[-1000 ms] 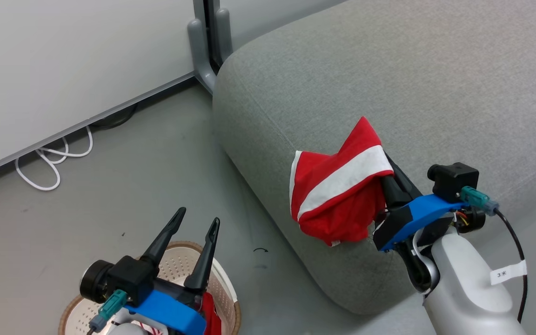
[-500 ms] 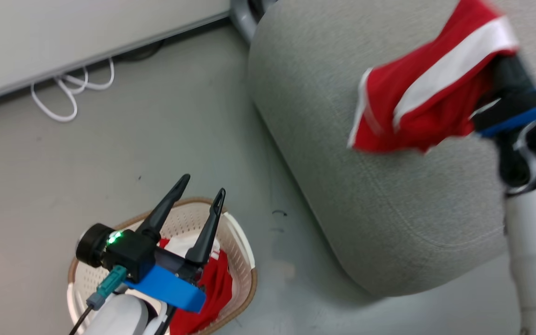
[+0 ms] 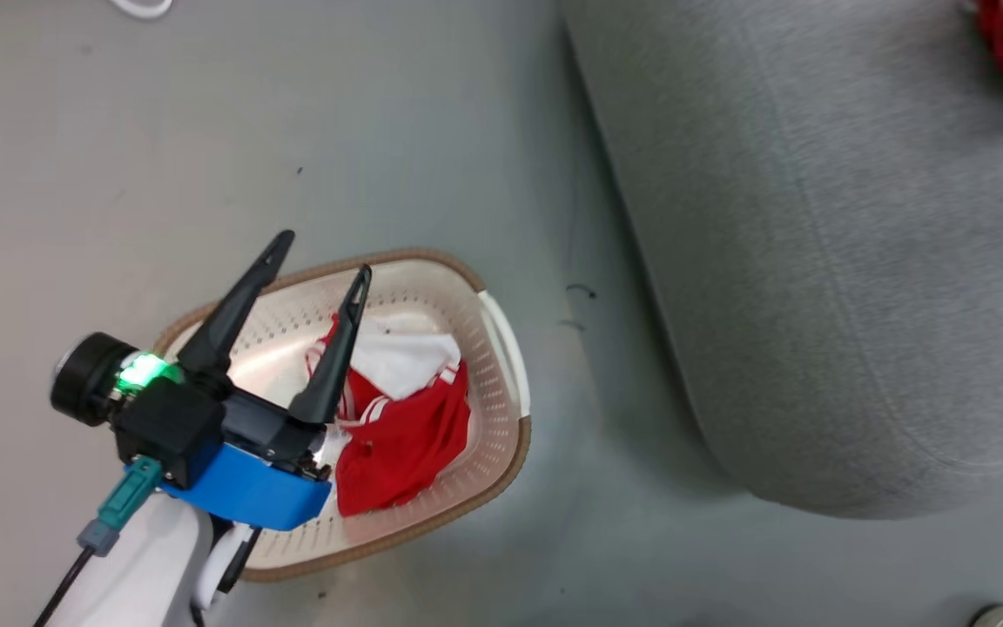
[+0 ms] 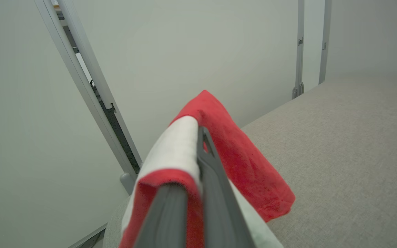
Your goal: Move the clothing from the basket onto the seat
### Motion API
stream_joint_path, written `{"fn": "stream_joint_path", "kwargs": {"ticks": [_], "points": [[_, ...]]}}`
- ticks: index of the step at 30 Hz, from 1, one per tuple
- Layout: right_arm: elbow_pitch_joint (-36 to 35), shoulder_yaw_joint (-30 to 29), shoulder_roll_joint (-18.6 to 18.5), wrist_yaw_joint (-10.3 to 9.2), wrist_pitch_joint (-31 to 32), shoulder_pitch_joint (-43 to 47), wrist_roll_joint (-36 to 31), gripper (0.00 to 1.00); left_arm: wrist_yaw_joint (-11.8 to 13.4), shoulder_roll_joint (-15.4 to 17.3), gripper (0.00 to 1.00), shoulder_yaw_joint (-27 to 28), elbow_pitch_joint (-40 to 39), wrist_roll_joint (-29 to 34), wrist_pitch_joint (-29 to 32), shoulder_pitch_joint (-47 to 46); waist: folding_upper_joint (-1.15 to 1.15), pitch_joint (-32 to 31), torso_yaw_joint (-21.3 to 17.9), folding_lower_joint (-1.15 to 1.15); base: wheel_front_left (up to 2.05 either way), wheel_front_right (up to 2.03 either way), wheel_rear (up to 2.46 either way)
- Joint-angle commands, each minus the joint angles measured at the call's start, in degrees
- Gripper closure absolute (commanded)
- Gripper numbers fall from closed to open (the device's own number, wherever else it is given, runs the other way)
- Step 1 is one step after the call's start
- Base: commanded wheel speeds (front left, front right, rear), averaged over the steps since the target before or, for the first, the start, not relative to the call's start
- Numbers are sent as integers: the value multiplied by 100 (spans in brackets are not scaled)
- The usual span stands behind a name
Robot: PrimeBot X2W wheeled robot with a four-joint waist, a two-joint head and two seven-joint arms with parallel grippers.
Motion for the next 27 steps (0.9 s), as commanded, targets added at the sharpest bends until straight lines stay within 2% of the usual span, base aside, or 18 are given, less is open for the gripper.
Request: {"fn": "stream_joint_path", "kwargs": {"ticks": [1, 8, 9, 10, 11, 19, 27], "points": [[72, -67, 18, 3, -8, -85, -92, 100, 19, 38, 0, 28, -51, 33, -2, -110, 0, 277, 212, -1, 0, 0, 0], [876, -688, 101, 3, 47, 191, -810, 100, 71, 110, 0, 68, -225, 6, 35, -160, 0, 447, 396, -1, 0, 0, 0], [996, -734, 115, 3, 83, 219, -892, 85, 66, 100, 0, 60, -216, 4, 33, -164, 0, 430, 414, -1, 0, 0, 0], [1081, -757, 143, 3, 89, 223, -951, 57, 74, 89, 0, 54, -202, -5, 31, -162, 0, 408, 423, -1, 0, 0, 0], [1151, -781, 156, 3, 102, 228, -1026, 0, 84, 75, 0, 50, -188, -9, 26, -160, 0, 378, 425, -1, 0, 0, 0], [1506, -762, 190, 3, 16, 417, -1357, 0, 44, -101, 0, -36, 56, -121, -6, -111, 0, -39, 435, -1, 0, 0, 0], [1479, -46, 373, 2, -176, 908, -1430, 0, 23, -379, 0, 42, 493, -352, -28, 177, 0, -867, 372, -1, 0, 0, 0]]}}
